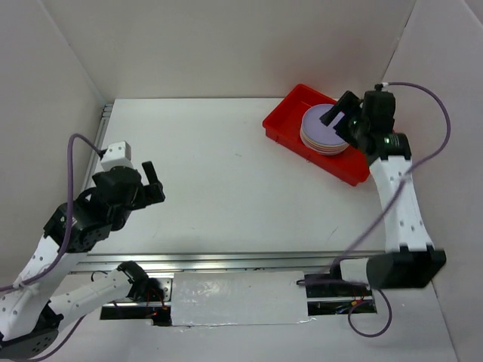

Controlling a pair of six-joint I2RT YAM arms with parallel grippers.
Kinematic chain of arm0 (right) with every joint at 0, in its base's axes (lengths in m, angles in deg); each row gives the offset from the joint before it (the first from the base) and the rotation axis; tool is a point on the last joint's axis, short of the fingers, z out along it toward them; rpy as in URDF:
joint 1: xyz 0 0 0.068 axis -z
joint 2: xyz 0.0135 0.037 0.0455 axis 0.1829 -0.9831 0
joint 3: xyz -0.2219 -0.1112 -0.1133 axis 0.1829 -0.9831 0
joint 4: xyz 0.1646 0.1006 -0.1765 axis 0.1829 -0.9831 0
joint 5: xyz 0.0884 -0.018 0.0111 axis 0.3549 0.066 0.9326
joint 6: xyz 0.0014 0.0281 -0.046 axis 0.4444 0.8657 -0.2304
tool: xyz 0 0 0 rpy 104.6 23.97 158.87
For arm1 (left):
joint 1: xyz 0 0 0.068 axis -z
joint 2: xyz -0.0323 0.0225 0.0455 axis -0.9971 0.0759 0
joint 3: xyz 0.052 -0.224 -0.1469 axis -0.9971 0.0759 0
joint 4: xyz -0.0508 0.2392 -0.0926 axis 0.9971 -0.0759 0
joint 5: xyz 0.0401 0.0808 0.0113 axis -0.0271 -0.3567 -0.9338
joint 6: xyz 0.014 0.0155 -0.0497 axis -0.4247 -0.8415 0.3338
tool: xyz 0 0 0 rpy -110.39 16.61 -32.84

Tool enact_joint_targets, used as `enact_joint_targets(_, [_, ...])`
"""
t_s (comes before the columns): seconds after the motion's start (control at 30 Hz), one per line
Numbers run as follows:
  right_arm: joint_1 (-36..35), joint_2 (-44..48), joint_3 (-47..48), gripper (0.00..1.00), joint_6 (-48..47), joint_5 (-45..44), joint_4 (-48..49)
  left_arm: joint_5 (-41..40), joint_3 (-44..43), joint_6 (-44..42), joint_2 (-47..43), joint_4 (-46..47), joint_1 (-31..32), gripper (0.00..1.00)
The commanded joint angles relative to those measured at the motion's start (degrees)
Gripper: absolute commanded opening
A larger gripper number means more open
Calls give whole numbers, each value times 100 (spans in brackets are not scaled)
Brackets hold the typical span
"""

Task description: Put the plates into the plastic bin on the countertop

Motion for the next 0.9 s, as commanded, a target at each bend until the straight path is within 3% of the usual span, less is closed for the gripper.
enact_joint_targets(0.0, [-666, 1422, -732, 100, -672, -714, -241, -632, -924, -295, 395, 250, -82, 99])
enact_joint_targets(0.03, [-981, 2061, -901, 100, -681, -873, -250, -633, -1111, -356, 570, 276, -100, 99])
enact_joint_targets(0.2, [-1730, 3550, -1140, 100, -804, -1585, -986, -869, -2112, -620, 906, 198, -328, 99])
enact_joint_targets(0.3, [-2398, 4551, -1201, 100, -682, -1658, -1303, -1159, -2176, -682, 802, 119, -416, 99])
enact_joint_targets(0.5, [-2382, 5484, -877, 100, -716, -1525, -2525, -1108, -1342, -568, -216, 171, -469, 99])
enact_joint_targets(0.67, [-2329, 6030, -1236, 100, -1209, -1454, -2711, -274, -298, -506, -1149, 522, -469, 99])
enact_joint_targets(0.87, [-2575, 6163, -1483, 100, -1077, -1578, -2781, -457, 188, -313, -1835, 356, -460, 99])
